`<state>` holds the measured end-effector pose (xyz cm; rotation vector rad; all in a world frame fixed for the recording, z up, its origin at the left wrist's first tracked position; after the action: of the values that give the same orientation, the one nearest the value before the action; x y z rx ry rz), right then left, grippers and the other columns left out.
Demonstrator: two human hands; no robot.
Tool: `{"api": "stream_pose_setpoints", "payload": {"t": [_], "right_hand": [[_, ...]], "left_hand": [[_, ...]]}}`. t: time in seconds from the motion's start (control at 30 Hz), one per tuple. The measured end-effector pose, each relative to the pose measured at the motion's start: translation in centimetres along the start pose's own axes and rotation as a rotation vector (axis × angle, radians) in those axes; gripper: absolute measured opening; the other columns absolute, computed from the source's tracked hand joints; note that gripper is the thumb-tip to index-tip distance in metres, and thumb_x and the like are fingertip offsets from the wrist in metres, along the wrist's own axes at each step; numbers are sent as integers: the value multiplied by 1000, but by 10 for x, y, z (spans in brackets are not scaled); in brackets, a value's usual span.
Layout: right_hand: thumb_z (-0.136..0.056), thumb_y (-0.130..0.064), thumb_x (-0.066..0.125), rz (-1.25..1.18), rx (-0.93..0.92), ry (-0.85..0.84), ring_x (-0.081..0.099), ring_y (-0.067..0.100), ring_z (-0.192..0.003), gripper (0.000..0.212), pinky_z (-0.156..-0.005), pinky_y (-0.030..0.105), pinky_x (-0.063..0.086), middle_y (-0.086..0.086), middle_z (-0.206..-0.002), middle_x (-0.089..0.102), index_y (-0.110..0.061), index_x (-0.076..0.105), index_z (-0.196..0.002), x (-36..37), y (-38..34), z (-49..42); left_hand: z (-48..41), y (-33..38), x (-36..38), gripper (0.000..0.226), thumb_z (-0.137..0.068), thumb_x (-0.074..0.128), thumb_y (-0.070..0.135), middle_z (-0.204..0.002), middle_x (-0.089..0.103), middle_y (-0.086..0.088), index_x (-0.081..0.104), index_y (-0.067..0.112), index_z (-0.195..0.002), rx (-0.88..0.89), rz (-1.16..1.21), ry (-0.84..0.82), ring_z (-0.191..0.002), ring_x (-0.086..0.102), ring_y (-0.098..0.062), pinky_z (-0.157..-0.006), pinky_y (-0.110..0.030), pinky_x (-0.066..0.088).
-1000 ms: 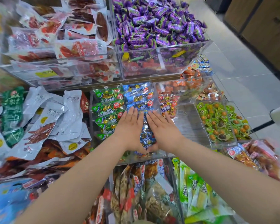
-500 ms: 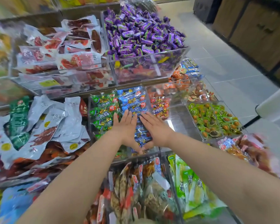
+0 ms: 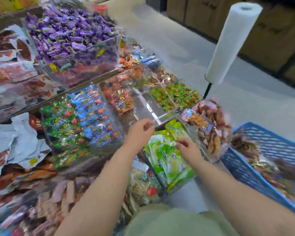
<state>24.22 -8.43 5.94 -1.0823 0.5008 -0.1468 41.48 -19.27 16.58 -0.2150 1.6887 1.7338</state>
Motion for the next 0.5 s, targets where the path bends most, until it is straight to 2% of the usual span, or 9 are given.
{"api": "stream_pose_setpoints", "payload": {"t": [0.07,0.13,0.2,0.27,0.37,0.4,0.47,0.5], "right_hand": [[-88,-8,57,28,171,40,55,16,-79,12,-69,22,41,4,-86,60,-7,66,-97,-44,59,16],[-90,-6,52,84,319,21,52,19,-72,14,-58,25,38,9,-76,54,-1,66,-92,-86,117,43],[-92,-9,48,78,534,10,48,17,-60,24,-50,22,36,7,-72,52,6,62,-104,-129,179,85],[-95,-13,46,20,724,16,50,19,-67,33,-54,24,38,9,-85,54,6,55,-120,-167,238,137],[-94,-16,50,-115,953,153,52,27,-81,33,-59,30,41,14,-96,54,3,54,-121,-217,310,219],[-93,-13,52,-159,1003,195,52,28,-79,28,-59,32,42,15,-92,54,3,55,-116,-230,328,242],[-92,-4,51,-248,1093,253,47,25,-63,8,-53,31,38,13,-76,50,3,54,-95,-245,355,279],[-92,-1,49,-287,1121,269,42,22,-56,7,-50,28,34,12,-70,46,1,52,-86,-251,363,291]], "left_hand": [[11,-9,71,2,-87,64,18,-80,58,-5,62,17,-87,-119,81,-175,-74,55,-18,-71,-27,47],[35,-25,138,13,-92,57,24,-81,57,-5,54,20,-80,-322,98,-355,-66,55,-14,-59,-22,46],[68,-42,198,24,-98,45,21,-73,53,-1,50,20,-75,-531,131,-510,-60,50,-12,-54,-21,37],[105,-56,243,25,-99,40,20,-69,47,0,45,20,-74,-695,137,-634,-56,45,-12,-53,-22,30],[147,-71,289,20,-98,44,23,-72,49,-1,48,20,-79,-772,-36,-758,-58,46,-12,-53,-23,32],[157,-75,301,21,-98,45,21,-69,48,-1,48,19,-77,-772,-83,-775,-55,44,-12,-50,-22,32],[166,-78,325,24,-97,45,14,-65,46,-4,46,16,-73,-747,-160,-780,-50,41,-13,-46,-19,31],[167,-74,334,25,-97,45,12,-65,48,-4,47,15,-72,-718,-222,-784,-51,43,-13,-46,-20,33]]}}
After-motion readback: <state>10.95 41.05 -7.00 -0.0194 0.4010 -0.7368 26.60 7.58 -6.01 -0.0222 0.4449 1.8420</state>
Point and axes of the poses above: each hand's wrist, its own z-axis away from the middle knuckle, its own x-axis out of the palm, y = z × x, the point moved 9 cm from there along -z, towards the middle knuckle
